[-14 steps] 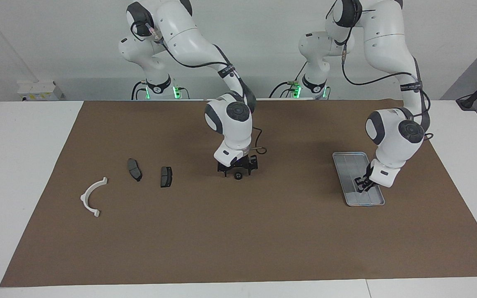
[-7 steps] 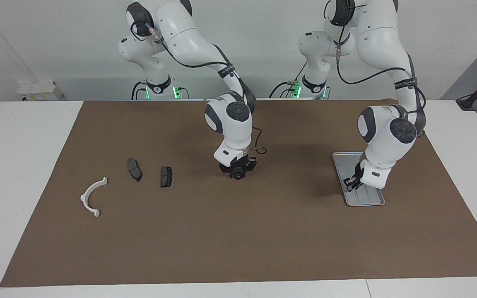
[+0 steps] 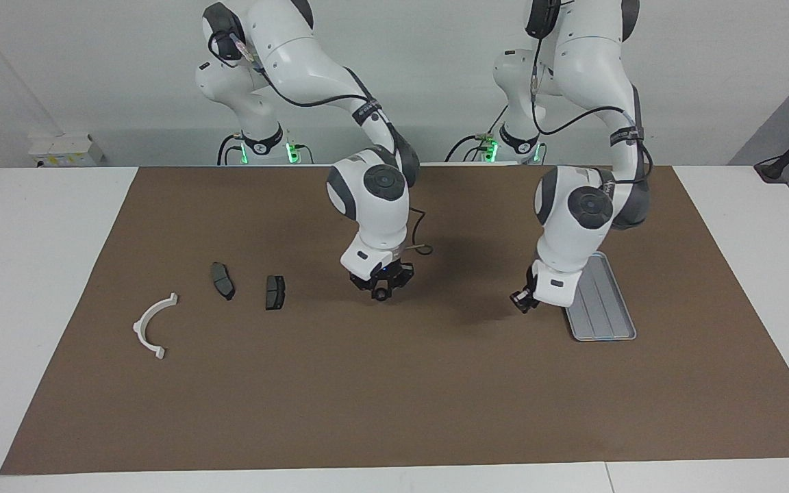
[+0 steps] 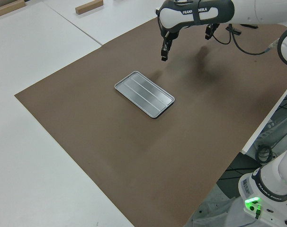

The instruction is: Place bearing gear from tray to pile

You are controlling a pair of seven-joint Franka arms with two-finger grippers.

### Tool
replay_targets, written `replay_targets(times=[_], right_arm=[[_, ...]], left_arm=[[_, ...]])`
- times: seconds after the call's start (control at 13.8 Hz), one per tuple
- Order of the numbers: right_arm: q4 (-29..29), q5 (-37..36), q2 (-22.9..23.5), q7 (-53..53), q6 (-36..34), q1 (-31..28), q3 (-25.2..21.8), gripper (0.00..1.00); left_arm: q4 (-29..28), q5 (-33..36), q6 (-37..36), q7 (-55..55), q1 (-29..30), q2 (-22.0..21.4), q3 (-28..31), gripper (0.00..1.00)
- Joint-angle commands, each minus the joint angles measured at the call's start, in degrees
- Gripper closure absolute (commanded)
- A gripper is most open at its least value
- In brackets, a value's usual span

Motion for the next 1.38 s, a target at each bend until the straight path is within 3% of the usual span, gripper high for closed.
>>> replay_targets(times=[0.0, 0.29, 0.44, 0.51, 0.65, 1.31], right_arm=[[6.5, -0.2, -1.5, -15.3, -7.2, -10.1, 1.0, 1.00], [6.7, -0.4, -1.5, -40.5, -3.9, -24.9, 1.1, 1.00], [3.1, -0.5, -1.3, -45.2, 0.3, -29.5, 1.1, 1.00], [-0.3, -0.4, -1.3, -46.2, 4.5, -30.9, 1.1, 1.00], [-5.3, 0.0, -1.3, -47.8, 10.0, -32.0, 1.1, 1.00], [-13.8, 1.2, -3.1, -39.1, 12.6, -30.8, 2.1, 1.00]], left_arm=[[4.0, -1.2, -2.2, -7.4, -6.1, 2.1, 1.0, 1.00], [4.9, -3.6, 2.2, -16.6, -14.2, 3.0, 1.0, 1.00], [5.8, -5.6, 2.5, -17.7, -16.4, 5.1, 1.2, 1.00], [9.0, -6.0, 1.9, -18.4, -17.3, 7.0, 1.2, 1.00], [16.2, -5.5, -0.7, -21.9, -19.5, 13.7, 1.4, 1.00], [12.4, -5.5, 2.5, -23.9, -20.0, 13.3, 1.5, 1.00]])
